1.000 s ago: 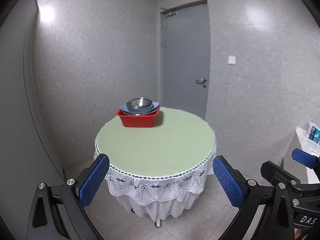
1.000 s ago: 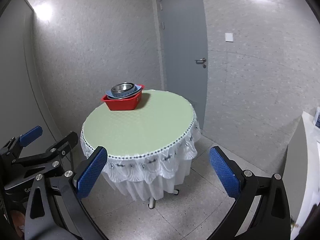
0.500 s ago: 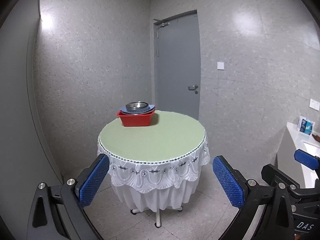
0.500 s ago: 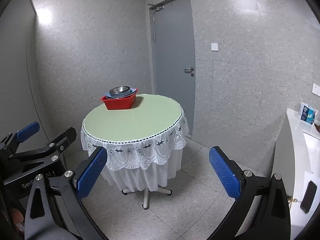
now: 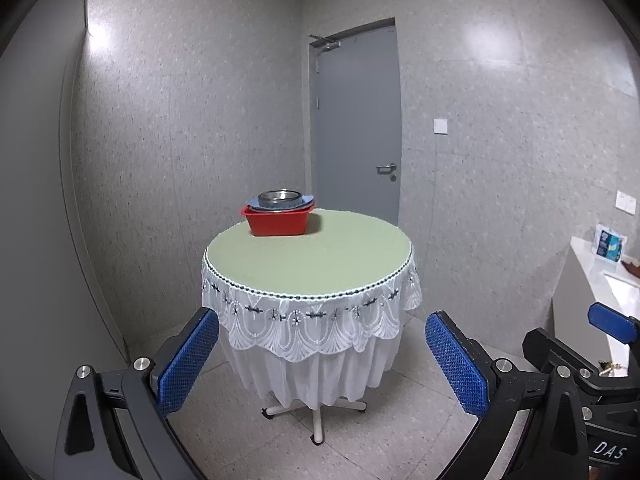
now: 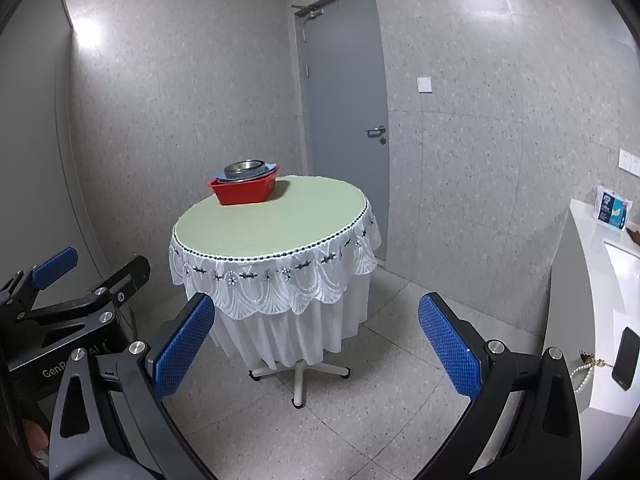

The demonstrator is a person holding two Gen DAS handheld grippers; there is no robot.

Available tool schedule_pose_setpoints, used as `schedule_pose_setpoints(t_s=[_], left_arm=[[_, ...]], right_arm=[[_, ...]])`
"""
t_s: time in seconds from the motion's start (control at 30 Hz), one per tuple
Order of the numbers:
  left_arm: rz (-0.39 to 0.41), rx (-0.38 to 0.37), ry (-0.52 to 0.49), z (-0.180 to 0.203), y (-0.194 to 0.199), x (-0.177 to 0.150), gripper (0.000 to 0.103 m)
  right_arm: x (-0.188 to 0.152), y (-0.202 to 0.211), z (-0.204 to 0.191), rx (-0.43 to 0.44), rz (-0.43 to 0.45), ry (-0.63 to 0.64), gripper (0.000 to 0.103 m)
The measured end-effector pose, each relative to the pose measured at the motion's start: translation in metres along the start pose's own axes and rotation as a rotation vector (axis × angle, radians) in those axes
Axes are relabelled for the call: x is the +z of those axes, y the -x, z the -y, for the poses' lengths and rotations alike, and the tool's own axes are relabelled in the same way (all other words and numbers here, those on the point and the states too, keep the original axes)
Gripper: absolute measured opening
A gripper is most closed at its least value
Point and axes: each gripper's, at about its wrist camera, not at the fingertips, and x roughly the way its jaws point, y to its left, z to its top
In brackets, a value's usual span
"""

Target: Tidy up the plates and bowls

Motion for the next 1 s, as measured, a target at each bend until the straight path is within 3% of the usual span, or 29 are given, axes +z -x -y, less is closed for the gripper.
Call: schedule_pose_setpoints(t_s=[1.0], left_arm=[[0.012,-0.001,-0.003,0.005,-0.012,0.001,0.102]], right_arm=[[0.002,0.004,0.009,-0.001,-0.007,0.001,0.103]])
